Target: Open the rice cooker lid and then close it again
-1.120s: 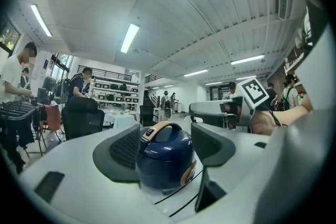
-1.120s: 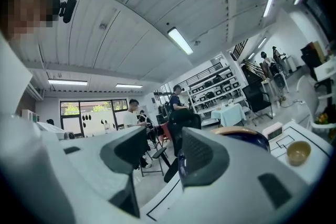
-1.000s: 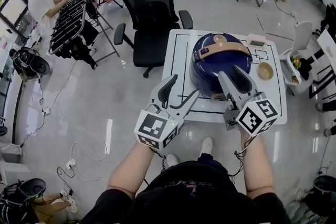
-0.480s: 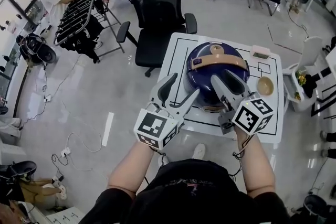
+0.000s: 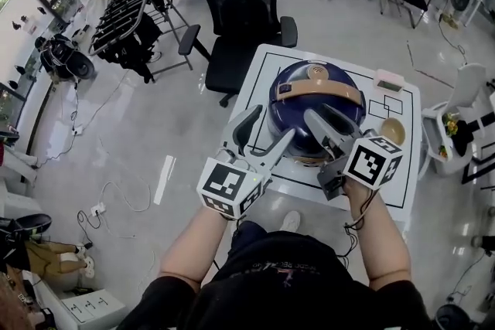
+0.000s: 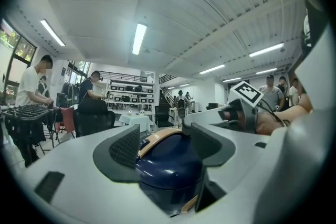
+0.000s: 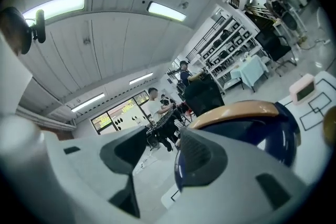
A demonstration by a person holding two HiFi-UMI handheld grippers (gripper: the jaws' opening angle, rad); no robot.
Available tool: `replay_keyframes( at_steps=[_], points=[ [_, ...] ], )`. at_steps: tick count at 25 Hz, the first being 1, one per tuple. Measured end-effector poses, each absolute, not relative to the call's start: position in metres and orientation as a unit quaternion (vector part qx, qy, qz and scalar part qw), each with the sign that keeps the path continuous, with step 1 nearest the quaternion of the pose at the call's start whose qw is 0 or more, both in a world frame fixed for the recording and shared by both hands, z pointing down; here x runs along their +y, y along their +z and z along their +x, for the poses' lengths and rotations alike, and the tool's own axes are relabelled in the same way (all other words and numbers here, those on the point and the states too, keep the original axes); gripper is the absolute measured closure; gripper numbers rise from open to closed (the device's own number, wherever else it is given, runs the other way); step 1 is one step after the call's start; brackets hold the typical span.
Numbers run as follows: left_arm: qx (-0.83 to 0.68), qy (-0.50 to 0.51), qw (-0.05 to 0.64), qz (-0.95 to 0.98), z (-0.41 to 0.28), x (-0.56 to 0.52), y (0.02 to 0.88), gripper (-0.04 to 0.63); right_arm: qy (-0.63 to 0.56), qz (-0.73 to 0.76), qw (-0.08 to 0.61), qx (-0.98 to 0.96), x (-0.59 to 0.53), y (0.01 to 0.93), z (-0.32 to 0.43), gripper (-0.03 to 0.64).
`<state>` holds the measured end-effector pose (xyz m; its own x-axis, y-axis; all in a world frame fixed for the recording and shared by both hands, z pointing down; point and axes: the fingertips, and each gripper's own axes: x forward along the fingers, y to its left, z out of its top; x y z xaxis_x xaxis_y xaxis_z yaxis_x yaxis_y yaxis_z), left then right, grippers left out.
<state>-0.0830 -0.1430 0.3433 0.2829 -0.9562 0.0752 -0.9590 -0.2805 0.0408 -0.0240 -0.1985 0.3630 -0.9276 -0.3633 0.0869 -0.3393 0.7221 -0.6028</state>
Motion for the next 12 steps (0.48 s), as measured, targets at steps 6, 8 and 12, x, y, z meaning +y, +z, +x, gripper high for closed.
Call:
replay_keyframes(
  at_steps=[6,8,12],
  points=[
    [-0.594,0.018,0.041,0.803,-0.084,-0.15,0.348,0.301,-0.357,-0.183,0.008,0.916,-0.203,0.373,-0.029,0.416],
    [-0.588,0.018,0.042,0.808,-0.086,-0.154,0.349,0.301,-0.366,-0.186,0.004,0.912,-0.207,0.375,-0.031,0.416],
    [-0.566,0.025,0.043,0.823,-0.094,-0.162,0.353,0.301,-0.416,-0.187,-0.002,0.89,-0.212,0.384,-0.04,0.416]
  ],
)
